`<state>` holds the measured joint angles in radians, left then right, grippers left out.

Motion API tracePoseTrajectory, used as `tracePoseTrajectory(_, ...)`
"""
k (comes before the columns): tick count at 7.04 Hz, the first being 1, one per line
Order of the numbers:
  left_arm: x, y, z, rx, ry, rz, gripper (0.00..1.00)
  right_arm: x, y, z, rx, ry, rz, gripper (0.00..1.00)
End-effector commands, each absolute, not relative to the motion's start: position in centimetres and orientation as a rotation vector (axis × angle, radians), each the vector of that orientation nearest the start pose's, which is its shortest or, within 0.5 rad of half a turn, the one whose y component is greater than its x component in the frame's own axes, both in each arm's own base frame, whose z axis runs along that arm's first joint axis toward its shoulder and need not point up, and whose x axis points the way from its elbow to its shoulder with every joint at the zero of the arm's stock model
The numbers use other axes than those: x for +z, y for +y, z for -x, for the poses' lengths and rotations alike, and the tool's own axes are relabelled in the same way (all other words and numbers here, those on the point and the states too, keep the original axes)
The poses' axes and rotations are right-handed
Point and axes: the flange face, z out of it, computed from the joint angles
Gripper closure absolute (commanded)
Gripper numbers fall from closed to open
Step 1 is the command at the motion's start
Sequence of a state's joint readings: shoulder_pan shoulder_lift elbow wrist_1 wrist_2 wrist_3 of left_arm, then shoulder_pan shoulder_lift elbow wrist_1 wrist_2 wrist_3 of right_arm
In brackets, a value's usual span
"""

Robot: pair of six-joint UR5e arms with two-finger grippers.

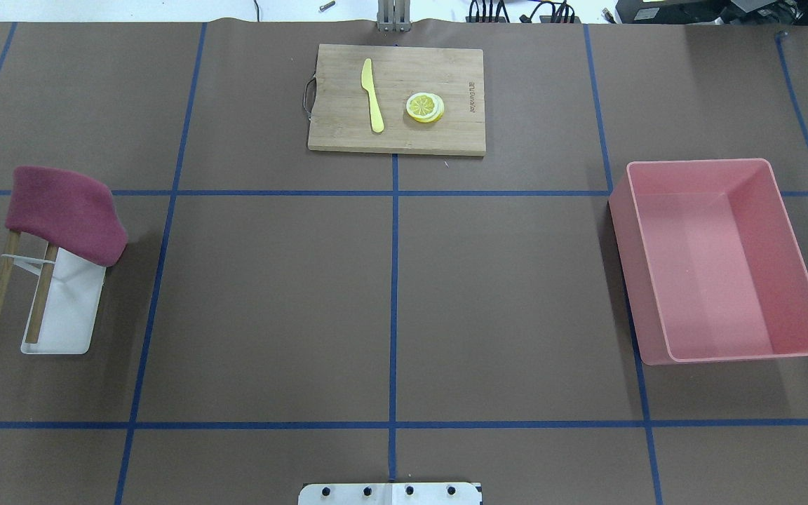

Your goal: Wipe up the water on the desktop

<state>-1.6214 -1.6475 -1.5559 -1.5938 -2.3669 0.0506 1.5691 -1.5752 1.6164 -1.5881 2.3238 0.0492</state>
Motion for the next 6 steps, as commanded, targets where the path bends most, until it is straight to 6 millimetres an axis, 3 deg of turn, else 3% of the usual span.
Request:
tracePoseTrajectory(1, 62.17, -52.55, 8.88, 0.036, 0.790, -0.124, 0.02, 64.34, -48.94, -6.43, 0.037, -0.755, -0.001, 0.00)
tracePoseTrajectory(6, 62.14, -52.57, 8.88, 0.042, 0.790, -0.128, 0.01, 64.63, -48.99, -6.36, 0.037, -0.755, 0.004, 0.00)
